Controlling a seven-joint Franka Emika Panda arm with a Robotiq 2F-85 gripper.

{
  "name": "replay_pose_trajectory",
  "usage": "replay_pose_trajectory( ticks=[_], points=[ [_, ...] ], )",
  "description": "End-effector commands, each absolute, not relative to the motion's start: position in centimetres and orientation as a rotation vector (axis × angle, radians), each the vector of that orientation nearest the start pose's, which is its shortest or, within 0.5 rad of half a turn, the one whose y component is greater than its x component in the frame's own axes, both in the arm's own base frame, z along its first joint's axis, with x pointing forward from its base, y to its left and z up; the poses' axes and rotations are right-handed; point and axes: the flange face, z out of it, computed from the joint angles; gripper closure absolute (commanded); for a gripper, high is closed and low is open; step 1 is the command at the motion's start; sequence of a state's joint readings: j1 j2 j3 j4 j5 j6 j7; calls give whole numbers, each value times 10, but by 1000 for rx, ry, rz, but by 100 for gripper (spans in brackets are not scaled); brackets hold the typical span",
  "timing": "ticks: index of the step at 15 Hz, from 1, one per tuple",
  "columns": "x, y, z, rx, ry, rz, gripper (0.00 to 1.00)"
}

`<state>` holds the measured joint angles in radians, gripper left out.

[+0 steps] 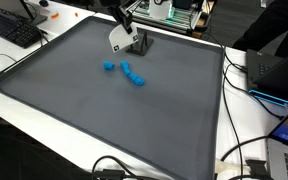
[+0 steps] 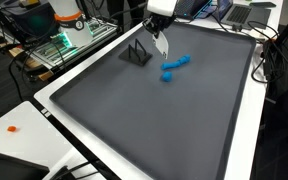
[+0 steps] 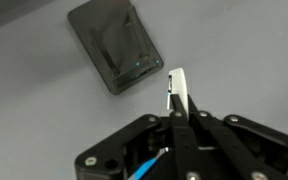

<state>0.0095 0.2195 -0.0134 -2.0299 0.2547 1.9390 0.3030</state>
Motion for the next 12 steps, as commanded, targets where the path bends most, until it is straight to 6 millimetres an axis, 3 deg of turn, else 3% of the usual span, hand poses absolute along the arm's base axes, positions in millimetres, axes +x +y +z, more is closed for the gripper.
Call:
replay_pose_trajectory(
  ticks=[1, 7, 12],
  points=[
    [522, 13, 329, -2736, 896, 513, 99],
    [497, 15, 323, -2569, 1313, 507, 99],
    [479, 14, 306, -2460, 1523, 517, 99]
  ],
)
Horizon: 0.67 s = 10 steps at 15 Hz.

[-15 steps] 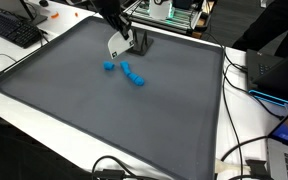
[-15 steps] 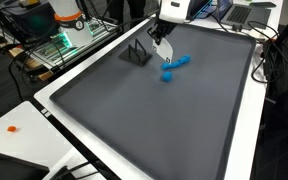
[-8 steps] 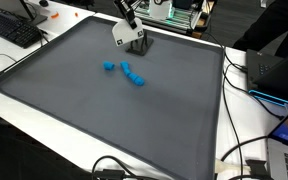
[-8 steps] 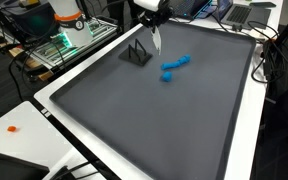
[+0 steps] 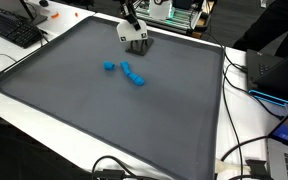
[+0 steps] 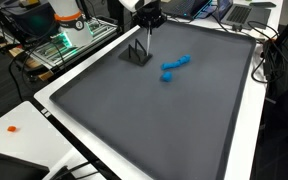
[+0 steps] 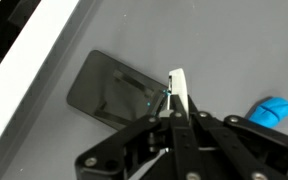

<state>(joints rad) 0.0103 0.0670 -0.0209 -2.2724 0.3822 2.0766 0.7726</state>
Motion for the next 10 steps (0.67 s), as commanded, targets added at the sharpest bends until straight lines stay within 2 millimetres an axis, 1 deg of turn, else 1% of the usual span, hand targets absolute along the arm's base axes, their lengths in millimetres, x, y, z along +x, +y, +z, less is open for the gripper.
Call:
replay_pose_trajectory(
  ticks=[1, 7, 10],
  points=[
    [476, 13, 302, -2445, 1548, 520, 99],
    [461, 13, 279, -2347, 1624, 496, 99],
    [457, 10, 274, -2303, 1658, 450, 99]
  ],
)
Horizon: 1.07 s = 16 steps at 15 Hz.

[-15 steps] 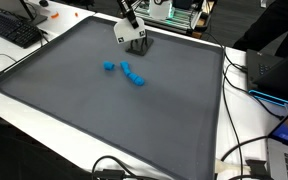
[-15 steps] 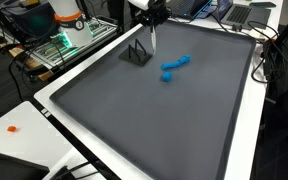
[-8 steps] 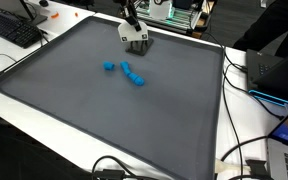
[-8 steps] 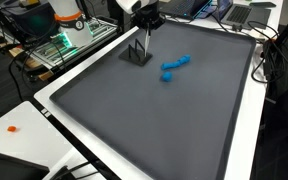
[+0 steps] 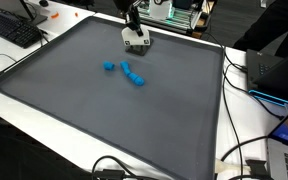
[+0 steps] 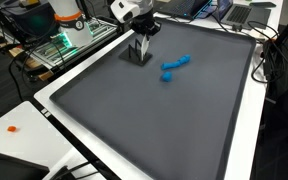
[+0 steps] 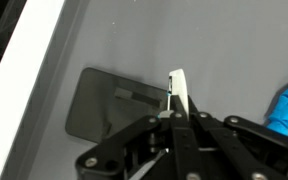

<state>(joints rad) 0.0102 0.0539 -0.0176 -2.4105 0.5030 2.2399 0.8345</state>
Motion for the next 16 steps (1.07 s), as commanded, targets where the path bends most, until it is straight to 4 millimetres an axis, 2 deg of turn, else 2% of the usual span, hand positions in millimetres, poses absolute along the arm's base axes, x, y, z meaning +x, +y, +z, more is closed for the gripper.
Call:
replay_pose_trajectory(
  ticks=[1, 16],
  points=[
    [456, 9, 272, -2298, 1672, 435, 99],
    [448, 6, 256, -2215, 1740, 354, 99]
  ],
)
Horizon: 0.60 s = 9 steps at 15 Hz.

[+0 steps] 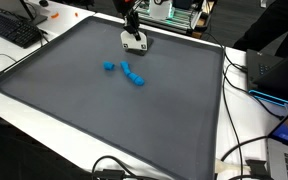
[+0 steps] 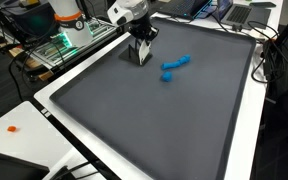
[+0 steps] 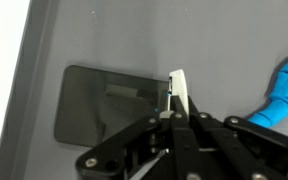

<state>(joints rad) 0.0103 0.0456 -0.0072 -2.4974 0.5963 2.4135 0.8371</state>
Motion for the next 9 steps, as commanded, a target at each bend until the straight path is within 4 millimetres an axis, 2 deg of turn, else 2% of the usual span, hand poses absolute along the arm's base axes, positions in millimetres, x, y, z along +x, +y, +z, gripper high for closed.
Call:
replay_pose_trajectory(
  ticks=[1, 9],
  points=[
    [448, 7, 256, -2211, 1744, 355, 99],
    [444, 6, 248, -2214, 1779, 337, 99]
  ],
)
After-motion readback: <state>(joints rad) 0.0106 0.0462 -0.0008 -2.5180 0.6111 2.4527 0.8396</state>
